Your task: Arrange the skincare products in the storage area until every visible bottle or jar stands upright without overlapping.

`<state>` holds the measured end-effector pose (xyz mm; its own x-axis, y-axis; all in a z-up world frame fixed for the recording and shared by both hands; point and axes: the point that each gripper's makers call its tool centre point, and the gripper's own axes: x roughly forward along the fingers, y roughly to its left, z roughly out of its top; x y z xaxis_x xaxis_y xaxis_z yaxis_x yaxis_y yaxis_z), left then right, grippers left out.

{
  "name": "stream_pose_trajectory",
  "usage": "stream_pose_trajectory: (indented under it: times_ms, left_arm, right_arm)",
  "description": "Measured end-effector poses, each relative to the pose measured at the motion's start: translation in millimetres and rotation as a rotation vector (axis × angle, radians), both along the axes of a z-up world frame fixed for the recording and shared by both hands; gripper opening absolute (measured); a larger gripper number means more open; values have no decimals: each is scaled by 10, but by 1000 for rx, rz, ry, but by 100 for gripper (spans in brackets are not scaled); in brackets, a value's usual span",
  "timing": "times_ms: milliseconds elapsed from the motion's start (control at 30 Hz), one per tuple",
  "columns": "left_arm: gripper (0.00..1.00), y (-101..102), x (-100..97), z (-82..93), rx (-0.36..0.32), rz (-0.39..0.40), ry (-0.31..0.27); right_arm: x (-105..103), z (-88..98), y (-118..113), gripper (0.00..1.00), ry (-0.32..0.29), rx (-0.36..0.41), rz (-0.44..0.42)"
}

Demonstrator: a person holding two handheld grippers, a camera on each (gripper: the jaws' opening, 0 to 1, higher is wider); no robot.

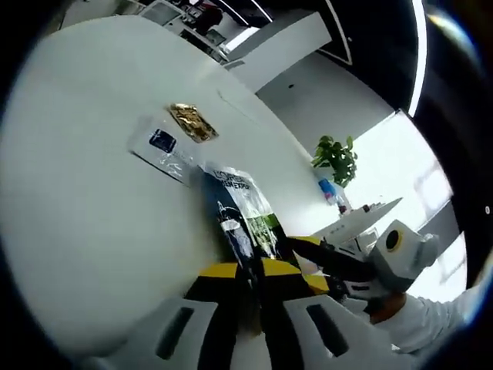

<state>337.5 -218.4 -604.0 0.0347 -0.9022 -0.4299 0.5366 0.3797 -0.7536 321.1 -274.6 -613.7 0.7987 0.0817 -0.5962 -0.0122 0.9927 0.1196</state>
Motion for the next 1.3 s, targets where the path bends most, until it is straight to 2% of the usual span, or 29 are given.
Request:
stream_pose_trajectory:
  times_ms: [67,133,167,200,267,367,433,533,567,633,733,833,867,933,1133,1200,1300]
  left_arm:
    - [7,-26,-29,8,-7,-8,5]
    - [0,-13,-8,-22,6,-10,-16]
    - [0,-18,-5,-14,-4,-6,-8]
    - [0,-31,-26,20,-24,3,29]
    - [0,-44,-36,73,-50,-1,28]
    - [0,-95,-108,65,-48,-32,16]
    - [1,-124,-175,5,-41,-48,37]
    - [0,-138,-155,-30,-34,-21,24]
    - [0,-139,-150,-22,-37,-14,40]
    - [0,-127,-132,-17,-33,-13,21]
    - [0,-100,-117,-10,-32,-8,29]
    - [0,-43,-77,52,-47,18,13]
    - [0,-35,-53,101,-72,32,2]
    - [0,-6,-46,145,-91,44,14]
    - [0,88,-31,334,-129,47,-32]
    - [0,111,-16,424,-149,55,-52]
    - [0,134,-12,564,-185,64,-67]
  right_arm:
    - [2,-2,-8,41,0,-3,-3]
    - [8,-4,-13,41,-1,2,-3]
    - [13,-5,-16,41,-1,3,-3]
    - [14,-4,-20,41,-1,4,-2]
    - [15,1,-27,41,-5,14,-10]
    - [17,6,6,39,-4,36,-10]
    - [15,6,33,38,-5,25,-3]
    - [-8,0,42,38,-1,7,9]
    - [-26,15,67,38,-1,12,7]
    - [-27,18,62,39,0,23,6]
    - [-23,18,67,40,1,43,6]
    - [-5,42,60,42,7,62,11]
    - [-12,81,65,42,-3,52,17]
    - [-35,122,59,42,-6,41,23]
    - [-164,288,37,42,-16,21,44]
    - [-181,354,14,42,-29,37,40]
    - [-230,560,36,42,-72,68,35]
